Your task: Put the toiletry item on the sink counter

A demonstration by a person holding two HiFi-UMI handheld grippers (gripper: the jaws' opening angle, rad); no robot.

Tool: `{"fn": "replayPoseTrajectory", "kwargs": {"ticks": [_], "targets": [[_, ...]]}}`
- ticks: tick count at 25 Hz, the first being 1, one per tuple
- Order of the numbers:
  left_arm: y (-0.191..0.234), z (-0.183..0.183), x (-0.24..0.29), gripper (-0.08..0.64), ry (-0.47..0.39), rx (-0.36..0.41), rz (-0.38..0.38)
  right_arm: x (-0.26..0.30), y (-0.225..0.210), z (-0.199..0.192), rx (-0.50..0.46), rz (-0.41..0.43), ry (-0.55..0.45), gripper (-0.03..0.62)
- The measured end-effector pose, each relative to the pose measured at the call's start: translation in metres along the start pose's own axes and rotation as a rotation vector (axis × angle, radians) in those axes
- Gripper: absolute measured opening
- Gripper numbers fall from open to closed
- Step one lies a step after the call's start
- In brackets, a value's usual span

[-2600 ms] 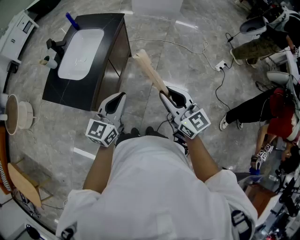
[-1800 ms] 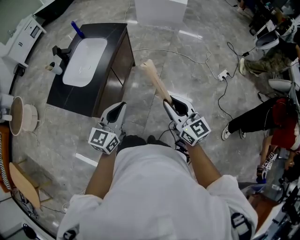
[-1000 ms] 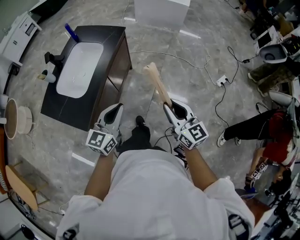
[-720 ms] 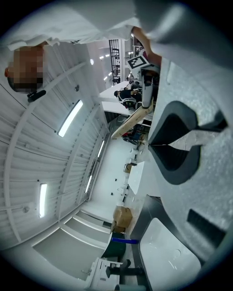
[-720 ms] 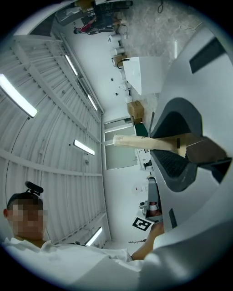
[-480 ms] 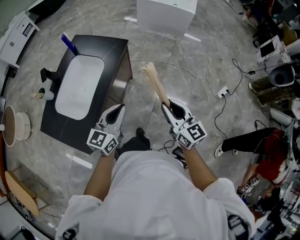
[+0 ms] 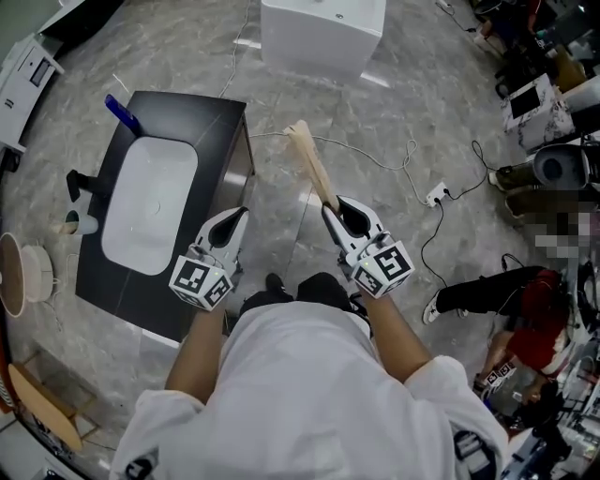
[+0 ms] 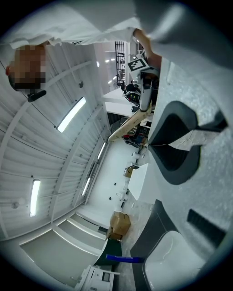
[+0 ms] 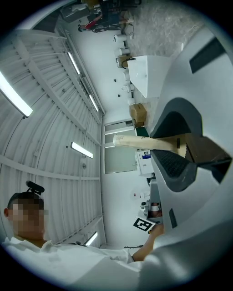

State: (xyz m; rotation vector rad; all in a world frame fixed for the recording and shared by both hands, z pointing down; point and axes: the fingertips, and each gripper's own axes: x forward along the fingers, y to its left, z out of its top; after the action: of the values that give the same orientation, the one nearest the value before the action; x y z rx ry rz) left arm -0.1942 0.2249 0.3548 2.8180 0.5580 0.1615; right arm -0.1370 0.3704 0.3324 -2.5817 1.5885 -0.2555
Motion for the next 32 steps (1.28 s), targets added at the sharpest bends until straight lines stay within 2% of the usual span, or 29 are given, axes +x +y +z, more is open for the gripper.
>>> {"fn": "replayPoseTrajectory", "kwargs": {"ticks": [9,13,18,23,26,32], "targets": [[0.033,-0.004,0.055,0.017,0.013,-0.019,0.043,0.023,-0.066,-0.007,0.035,0.003,0.014,0.086],[0.057,-0.001,0.095,0.017,0.019,-0.030,0.089,0.054,-0.107,-0.002,0.034,0.050,0.016,0.086],[0.080,0.017,0.154,0.017,0.019,-0.016,0.140,0.093,-0.172,0.024,0.015,0.108,0.007,0.086],[0.105,0.041,0.193,0.017,-0.025,-0.033,0.260,0.134,-0.225,0.044,-0.001,0.214,0.025,0.086],[0.118,0.054,0.208,0.017,-0.034,-0.009,0.340,0.161,-0.248,0.057,-0.022,0.295,0.029,0.086],[0.142,0.065,0.206,0.017,-0.083,-0.013,0.510,0.216,-0.260,0.066,-0.096,0.460,0.050,0.086]]}}
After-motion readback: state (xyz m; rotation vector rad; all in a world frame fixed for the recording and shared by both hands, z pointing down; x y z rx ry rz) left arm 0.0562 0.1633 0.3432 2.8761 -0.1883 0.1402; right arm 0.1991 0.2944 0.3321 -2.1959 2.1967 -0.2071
